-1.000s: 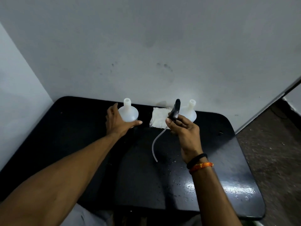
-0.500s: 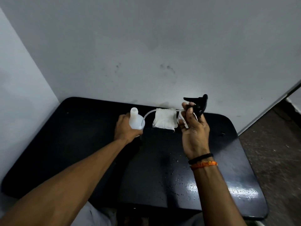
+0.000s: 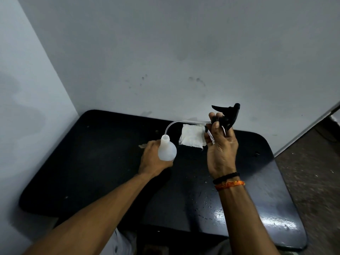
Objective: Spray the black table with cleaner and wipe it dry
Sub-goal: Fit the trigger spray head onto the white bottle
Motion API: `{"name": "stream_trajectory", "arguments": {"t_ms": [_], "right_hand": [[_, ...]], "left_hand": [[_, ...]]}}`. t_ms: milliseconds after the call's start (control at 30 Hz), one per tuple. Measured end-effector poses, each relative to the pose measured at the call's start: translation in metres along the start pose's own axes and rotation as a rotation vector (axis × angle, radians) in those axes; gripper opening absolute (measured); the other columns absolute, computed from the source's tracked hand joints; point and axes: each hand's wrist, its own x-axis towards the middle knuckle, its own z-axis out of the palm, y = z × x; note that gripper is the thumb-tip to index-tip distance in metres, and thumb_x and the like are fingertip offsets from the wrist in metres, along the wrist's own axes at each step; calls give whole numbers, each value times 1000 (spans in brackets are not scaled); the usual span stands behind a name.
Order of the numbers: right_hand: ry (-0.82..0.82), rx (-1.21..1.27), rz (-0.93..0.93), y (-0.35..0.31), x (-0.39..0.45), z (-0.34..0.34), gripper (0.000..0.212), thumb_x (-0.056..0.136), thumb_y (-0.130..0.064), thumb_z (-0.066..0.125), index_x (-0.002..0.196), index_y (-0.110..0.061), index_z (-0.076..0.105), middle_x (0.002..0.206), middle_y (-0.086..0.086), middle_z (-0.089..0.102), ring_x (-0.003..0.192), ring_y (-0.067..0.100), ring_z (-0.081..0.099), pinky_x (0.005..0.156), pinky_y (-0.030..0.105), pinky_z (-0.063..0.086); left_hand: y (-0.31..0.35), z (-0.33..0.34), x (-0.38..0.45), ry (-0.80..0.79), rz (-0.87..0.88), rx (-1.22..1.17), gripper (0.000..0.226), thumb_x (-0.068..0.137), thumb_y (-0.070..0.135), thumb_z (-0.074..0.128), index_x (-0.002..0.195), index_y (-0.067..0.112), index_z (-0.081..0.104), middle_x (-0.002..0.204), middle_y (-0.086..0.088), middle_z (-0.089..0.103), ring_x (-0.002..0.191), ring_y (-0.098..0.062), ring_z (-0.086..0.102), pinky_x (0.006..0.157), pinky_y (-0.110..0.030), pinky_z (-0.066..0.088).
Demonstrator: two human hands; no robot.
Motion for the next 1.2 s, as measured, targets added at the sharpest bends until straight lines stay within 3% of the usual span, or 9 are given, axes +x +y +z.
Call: {"name": "stream_trajectory", "arguments": {"t_ms": [133, 233, 333, 533, 733, 833, 933, 1067, 1200], "right_hand": [[-12, -55, -40, 3, -1, 1, 46, 85, -21, 70, 129, -11, 62, 126, 5, 70, 118, 15, 64, 97, 37, 43], [-58, -72, -84, 5, -3, 3, 38, 88, -4, 68, 126, -3, 63, 123, 14, 70, 121, 23, 64, 104, 36, 47], [-131, -183, -126, 11, -5, 6, 33, 89, 2, 67, 120, -8, 67, 121, 14, 71, 121, 26, 64, 101, 34, 51], [-202, -543, -236, 28, -6, 10, 27, 86, -14, 76, 113, -17, 73, 104, 0, 76, 101, 22, 71, 91, 51, 55], [-179, -826, -284, 32, -7, 9, 38, 81, -43, 74, 113, -22, 73, 104, -10, 75, 100, 11, 68, 82, 44, 56], [-157, -765, -267, 29, -5, 6, 40, 80, -46, 73, 112, -23, 74, 103, -8, 75, 99, 13, 69, 86, 46, 56], [-184, -560, -213, 21, 1, 2, 42, 83, -33, 76, 119, -13, 71, 111, 4, 75, 106, 24, 70, 95, 49, 55], [-301, -359, -147, 4, -2, 3, 29, 92, -3, 65, 120, 3, 66, 113, 20, 73, 111, 27, 69, 94, 33, 53], [-320, -242, -93, -5, -3, 6, 33, 93, -10, 59, 121, 7, 64, 117, 25, 70, 115, 30, 66, 99, 36, 52]], "left_hand": [[-4, 3, -3, -5, 0, -14, 84, 57, 33, 92, 130, 26, 52, 130, 5, 47, 115, -17, 53, 94, -33, 49], [-5, 5, -4, 9, -14, -49, 98, 44, 46, 93, 131, 33, 50, 125, 7, 54, 115, -19, 55, 95, -42, 53], [-5, 7, -3, 29, -72, -81, 110, 39, 48, 93, 136, 31, 43, 126, 7, 57, 117, -21, 56, 96, -45, 53], [1, 8, -6, 38, -35, -25, 81, 50, 38, 94, 120, 27, 53, 108, 10, 59, 101, -16, 60, 82, -33, 55], [29, 7, -10, -80, 95, -7, 87, 49, 48, 90, 123, 31, 50, 114, 15, 55, 104, -7, 57, 80, -22, 48], [43, 0, -18, -107, 120, -116, 88, 47, 42, 94, 123, 32, 49, 115, 15, 54, 104, -5, 55, 79, -24, 51], [52, -5, -26, -119, 126, -214, 91, 44, 40, 93, 123, 31, 49, 116, 13, 55, 105, -5, 55, 81, -34, 56], [62, -17, -32, -163, 129, -278, 90, 42, 37, 91, 122, 30, 50, 114, 10, 56, 102, -5, 56, 82, -39, 57], [70, -29, -34, -283, 138, -329, 84, 41, 40, 89, 117, 29, 54, 112, 5, 60, 99, -14, 63, 80, -46, 59]]}}
